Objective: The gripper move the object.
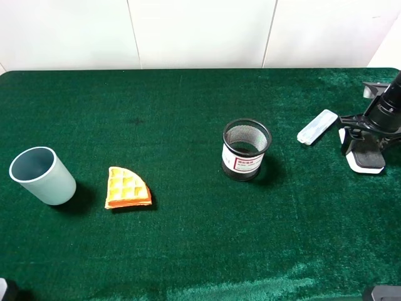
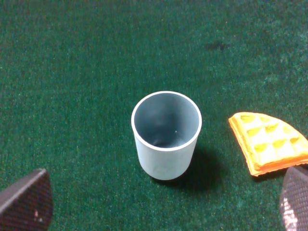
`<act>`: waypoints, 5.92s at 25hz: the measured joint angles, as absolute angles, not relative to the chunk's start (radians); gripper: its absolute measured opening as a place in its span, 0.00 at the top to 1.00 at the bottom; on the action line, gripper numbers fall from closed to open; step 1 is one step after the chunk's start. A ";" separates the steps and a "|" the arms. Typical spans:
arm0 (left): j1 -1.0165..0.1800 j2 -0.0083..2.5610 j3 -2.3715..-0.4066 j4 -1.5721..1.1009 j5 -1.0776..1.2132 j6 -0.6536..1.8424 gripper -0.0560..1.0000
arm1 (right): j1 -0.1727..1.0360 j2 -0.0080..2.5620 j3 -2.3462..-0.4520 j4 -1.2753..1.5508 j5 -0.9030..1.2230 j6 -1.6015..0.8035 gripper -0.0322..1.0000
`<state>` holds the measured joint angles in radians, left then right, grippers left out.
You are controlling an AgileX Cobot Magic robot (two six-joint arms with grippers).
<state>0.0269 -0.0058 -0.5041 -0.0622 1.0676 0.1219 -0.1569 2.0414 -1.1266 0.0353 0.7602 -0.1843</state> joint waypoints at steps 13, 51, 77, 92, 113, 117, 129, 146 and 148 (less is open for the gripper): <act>0.027 -0.006 -0.504 -0.062 1.068 0.122 0.04 | -0.157 2.041 -1.127 0.017 0.771 -0.152 0.52; 0.027 -0.006 -0.504 -0.062 1.068 0.122 0.04 | -0.140 1.598 -1.127 0.180 1.122 -0.104 0.52; 0.027 -0.006 -0.504 -0.059 1.068 0.122 0.04 | 0.381 1.480 -1.127 0.174 1.188 0.169 0.52; 0.027 -0.006 -0.504 -0.059 1.068 0.122 0.04 | 0.664 1.503 -1.235 0.186 1.148 0.334 0.52; 0.027 -0.006 -0.504 -0.059 1.068 0.122 0.04 | 0.727 1.889 -1.608 0.218 1.031 0.377 0.52; 0.027 -0.006 -0.504 -0.059 1.068 0.122 0.04 | 0.727 1.945 -1.624 0.218 0.968 0.419 0.52; 0.027 -0.006 -0.504 -0.059 1.068 0.122 0.04 | 0.717 2.083 -1.625 0.203 0.853 0.496 0.52; 0.027 -0.006 -0.504 -0.059 1.068 0.122 0.04 | 0.712 2.218 -1.625 0.186 0.819 0.519 0.52; 0.027 -0.006 -0.504 -0.059 1.068 0.122 0.04 | 0.712 2.225 -1.625 0.185 0.818 0.519 0.52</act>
<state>0.0269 -0.0058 -0.5041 -0.0593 1.0676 0.1219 0.7119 2.2253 -1.6247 0.1849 0.8182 0.5192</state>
